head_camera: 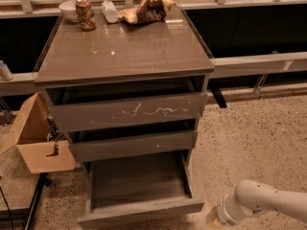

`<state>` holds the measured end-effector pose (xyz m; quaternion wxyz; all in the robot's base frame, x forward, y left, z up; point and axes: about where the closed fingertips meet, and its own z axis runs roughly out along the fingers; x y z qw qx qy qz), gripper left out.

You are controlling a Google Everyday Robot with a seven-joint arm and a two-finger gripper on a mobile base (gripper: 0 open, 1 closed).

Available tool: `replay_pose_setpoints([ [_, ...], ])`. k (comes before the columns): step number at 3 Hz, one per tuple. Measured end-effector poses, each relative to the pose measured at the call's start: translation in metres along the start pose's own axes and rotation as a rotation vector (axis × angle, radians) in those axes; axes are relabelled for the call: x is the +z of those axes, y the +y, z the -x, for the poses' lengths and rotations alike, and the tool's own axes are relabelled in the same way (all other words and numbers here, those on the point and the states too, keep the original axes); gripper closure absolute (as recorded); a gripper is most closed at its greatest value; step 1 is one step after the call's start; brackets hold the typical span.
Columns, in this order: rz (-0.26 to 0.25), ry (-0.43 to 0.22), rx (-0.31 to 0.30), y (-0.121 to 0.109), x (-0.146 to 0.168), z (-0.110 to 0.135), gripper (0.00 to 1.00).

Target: Close bottom drawer

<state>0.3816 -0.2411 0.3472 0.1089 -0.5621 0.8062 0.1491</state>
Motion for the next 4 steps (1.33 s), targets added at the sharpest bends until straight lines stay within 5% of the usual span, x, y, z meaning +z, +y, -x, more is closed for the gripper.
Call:
replay_pose_setpoints([
  [2, -0.007, -0.020, 0.004, -0.005, 0.018, -0.005, 1.00],
  [4, -0.021, -0.076, -0.030, -0.027, 0.099, -0.016, 1.00],
])
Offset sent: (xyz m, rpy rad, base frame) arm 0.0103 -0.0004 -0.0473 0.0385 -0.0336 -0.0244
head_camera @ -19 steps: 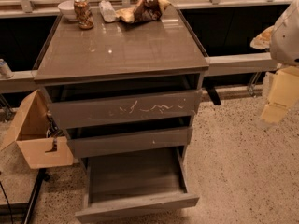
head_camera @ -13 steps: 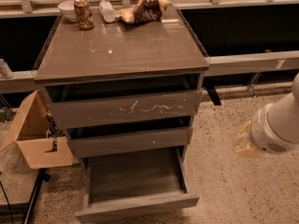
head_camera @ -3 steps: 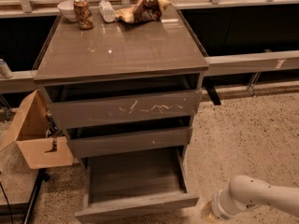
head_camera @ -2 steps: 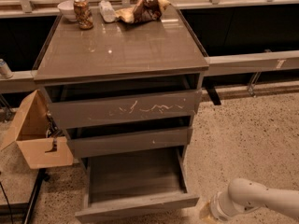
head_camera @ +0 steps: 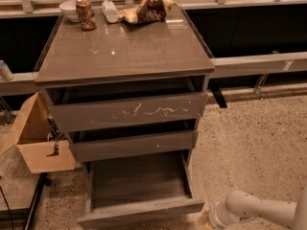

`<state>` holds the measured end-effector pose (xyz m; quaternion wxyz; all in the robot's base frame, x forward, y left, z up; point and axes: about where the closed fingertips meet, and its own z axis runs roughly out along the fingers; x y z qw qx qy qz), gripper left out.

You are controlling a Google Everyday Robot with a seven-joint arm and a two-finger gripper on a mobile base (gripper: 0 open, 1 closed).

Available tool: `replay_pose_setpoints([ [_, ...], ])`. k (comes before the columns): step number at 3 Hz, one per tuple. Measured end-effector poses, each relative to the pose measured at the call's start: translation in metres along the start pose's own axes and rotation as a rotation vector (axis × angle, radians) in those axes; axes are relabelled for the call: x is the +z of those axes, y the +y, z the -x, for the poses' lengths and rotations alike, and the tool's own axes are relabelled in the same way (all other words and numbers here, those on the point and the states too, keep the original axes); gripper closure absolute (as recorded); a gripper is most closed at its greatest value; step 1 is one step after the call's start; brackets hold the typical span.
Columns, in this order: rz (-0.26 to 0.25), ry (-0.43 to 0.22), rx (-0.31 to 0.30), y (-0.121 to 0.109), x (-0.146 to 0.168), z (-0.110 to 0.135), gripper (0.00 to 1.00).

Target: Close bottom drawer

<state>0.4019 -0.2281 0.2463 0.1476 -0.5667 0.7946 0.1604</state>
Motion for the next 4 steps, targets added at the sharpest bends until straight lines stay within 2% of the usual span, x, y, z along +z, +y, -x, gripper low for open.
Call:
replay_pose_setpoints([
  [2, -0.040, -0.098, -0.097, -0.006, 0.067, -0.010, 1.00],
  [4, -0.058, -0.134, -0.120, -0.007, 0.074, 0.000, 1.00],
])
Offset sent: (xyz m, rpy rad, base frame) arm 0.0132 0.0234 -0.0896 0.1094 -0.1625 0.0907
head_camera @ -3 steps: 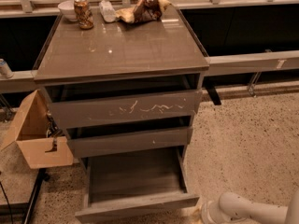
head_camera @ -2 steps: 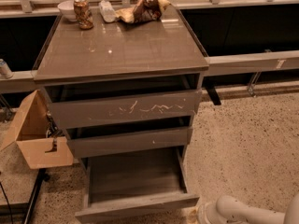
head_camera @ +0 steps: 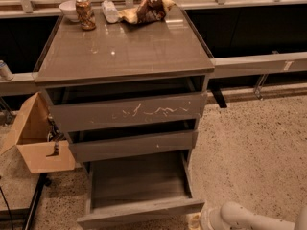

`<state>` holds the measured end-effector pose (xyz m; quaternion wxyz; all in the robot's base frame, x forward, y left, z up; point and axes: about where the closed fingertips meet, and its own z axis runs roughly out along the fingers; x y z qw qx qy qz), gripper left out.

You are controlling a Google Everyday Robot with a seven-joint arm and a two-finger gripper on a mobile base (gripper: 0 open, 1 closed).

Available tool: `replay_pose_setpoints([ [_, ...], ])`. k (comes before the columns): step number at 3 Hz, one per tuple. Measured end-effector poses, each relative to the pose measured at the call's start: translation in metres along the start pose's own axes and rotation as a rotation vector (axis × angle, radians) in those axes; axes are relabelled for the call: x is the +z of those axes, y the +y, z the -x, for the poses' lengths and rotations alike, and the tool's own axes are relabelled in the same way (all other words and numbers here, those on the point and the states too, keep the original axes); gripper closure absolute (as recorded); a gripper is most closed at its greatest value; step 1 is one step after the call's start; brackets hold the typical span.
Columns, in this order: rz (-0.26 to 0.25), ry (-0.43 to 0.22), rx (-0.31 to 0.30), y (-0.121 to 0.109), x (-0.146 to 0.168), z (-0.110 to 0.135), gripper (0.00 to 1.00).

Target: Close bottom drawer

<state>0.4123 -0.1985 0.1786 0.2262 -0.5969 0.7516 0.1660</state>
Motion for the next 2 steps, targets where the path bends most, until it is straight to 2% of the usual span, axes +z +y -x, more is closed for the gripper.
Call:
replay_pose_setpoints([
  [2, -0.008, -0.055, -0.053, -0.007, 0.018, 0.028, 1.00],
])
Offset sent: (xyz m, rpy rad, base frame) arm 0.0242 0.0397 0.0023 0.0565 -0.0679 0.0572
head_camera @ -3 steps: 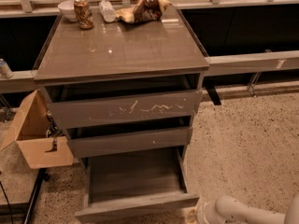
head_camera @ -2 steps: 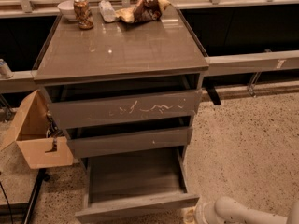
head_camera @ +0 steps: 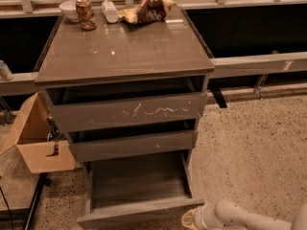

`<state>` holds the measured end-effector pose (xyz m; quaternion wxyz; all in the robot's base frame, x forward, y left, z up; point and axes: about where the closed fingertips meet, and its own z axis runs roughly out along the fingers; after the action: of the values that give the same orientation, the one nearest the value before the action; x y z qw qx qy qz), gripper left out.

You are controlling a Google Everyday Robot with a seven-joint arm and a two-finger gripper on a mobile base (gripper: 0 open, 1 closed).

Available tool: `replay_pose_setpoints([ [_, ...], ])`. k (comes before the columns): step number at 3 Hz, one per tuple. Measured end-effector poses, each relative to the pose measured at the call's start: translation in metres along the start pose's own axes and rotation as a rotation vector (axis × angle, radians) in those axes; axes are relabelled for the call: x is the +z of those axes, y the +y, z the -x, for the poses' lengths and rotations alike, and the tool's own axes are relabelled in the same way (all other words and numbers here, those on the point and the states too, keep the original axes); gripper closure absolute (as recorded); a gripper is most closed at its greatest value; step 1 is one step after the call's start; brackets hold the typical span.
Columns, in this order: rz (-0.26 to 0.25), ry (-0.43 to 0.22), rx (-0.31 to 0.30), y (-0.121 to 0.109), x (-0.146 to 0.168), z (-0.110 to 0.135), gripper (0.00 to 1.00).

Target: Close bottom drawer

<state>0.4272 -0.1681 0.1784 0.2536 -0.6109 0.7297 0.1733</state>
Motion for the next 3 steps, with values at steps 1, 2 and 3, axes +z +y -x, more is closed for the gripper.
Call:
replay_pose_setpoints([
  [1, -0.001, -0.027, -0.028, -0.005, 0.010, 0.014, 1.00],
  [2, -0.009, -0.048, -0.042, -0.009, 0.018, 0.022, 1.00],
  [3, -0.022, -0.068, -0.061, -0.012, 0.023, 0.029, 1.00],
])
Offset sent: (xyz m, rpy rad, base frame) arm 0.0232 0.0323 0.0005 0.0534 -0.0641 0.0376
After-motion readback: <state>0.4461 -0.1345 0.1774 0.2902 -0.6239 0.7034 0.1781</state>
